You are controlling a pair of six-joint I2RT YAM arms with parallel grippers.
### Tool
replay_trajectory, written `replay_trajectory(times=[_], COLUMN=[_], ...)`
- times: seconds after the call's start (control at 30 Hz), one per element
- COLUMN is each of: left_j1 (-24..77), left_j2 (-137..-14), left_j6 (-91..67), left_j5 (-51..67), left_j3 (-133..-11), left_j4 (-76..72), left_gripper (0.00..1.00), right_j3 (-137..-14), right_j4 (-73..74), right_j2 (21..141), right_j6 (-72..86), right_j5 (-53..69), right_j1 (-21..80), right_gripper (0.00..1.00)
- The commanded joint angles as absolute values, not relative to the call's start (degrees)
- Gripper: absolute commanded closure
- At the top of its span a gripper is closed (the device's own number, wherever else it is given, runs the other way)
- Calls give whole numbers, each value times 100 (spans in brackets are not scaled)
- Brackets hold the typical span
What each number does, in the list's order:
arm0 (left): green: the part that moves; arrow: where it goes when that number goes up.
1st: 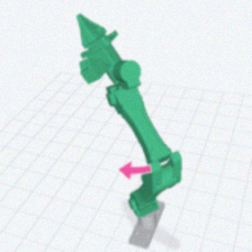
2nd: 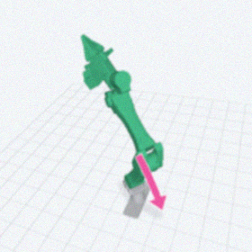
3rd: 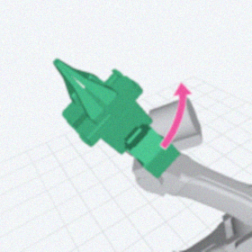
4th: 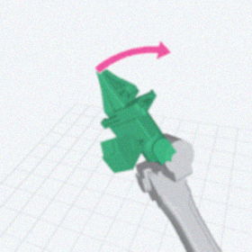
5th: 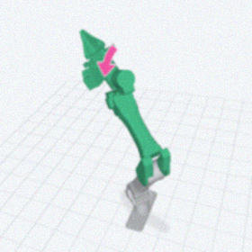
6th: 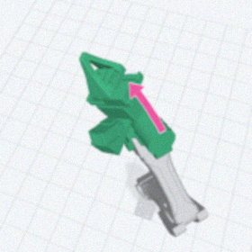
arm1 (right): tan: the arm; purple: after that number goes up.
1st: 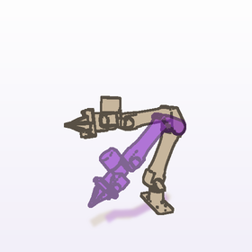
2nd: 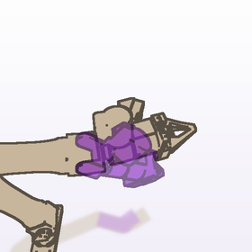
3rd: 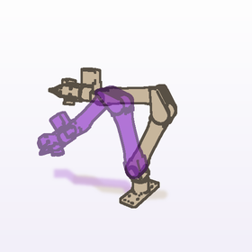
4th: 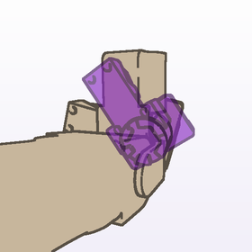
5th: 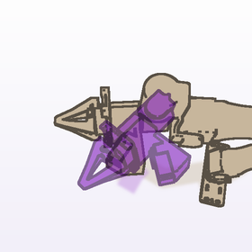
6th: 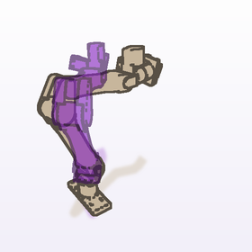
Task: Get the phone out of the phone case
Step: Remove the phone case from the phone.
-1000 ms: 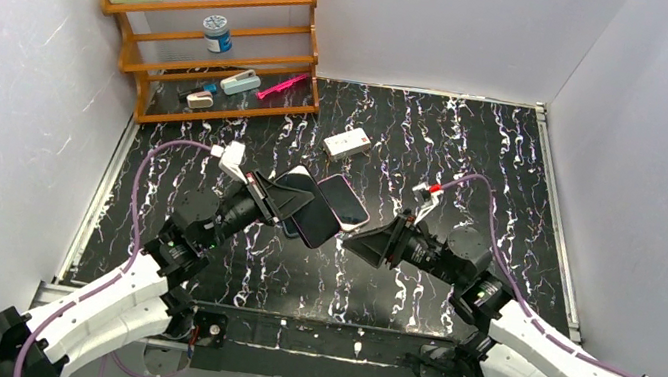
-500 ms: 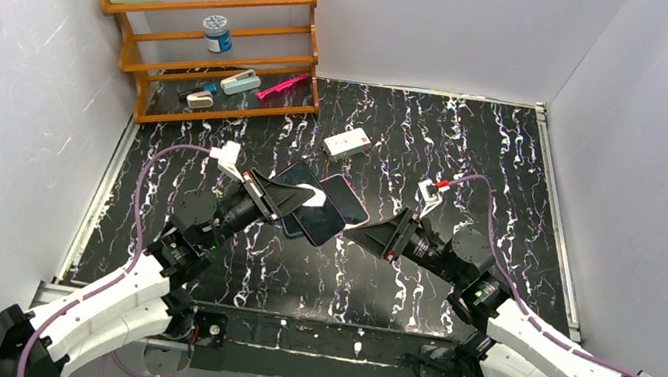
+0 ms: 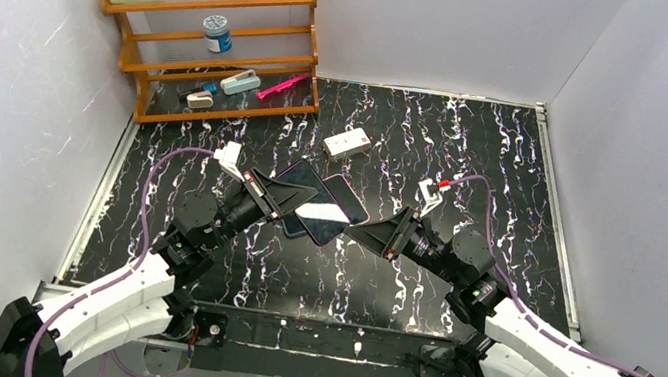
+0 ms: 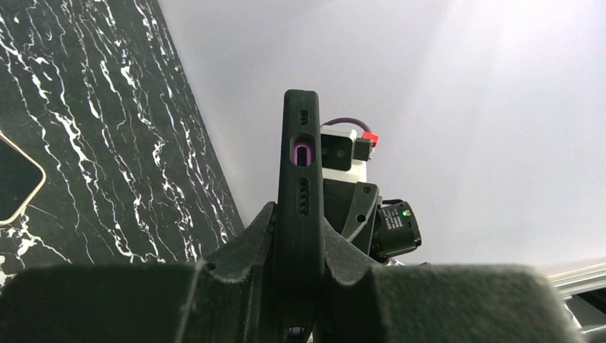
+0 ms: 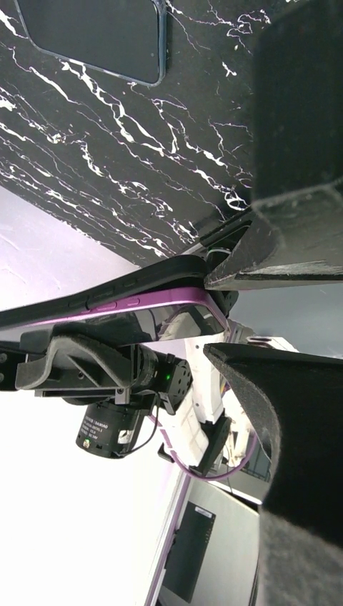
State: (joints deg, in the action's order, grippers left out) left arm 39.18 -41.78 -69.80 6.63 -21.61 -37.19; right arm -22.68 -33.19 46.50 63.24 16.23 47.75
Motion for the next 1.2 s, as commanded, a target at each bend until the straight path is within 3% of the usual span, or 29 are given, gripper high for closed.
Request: replay_trajectory(times=[0.0,0.77,0.87,0.97,1.0,1.17], left_j1=[3936,4108,4128,4123,4128,4124], left_j2=[-4144,-4663,-4661,-4581,-4546,-4365], left_j6=[-7295,-7676,-7562,-7350,-7279,-7079], left_j5=[753,1404,1422,1363,1307,958], left_j3=[-2119,-2123,-2098,-1982,-1921,-1567], left_j4=[-4544,-5614,-5651,-5646,-5643,-5638], left_gripper=[100,100,100,100,98,53], right_j3=[-2196,-2574,-2622,-2628,-2616,-2437], right_j4=[-3710,-4811,-4988,-5046,-5026,-4970], right_j2=[4613,5438,5533,5528,5502,5208], right_j6=[6385,6596,6658,6723,6723,6849], right_j5=[1540,1997,2056,2026,1996,1689], right_j1=[4772,4769,4771,4772,4766,4771], right_gripper=[59,68,74,93,99,99])
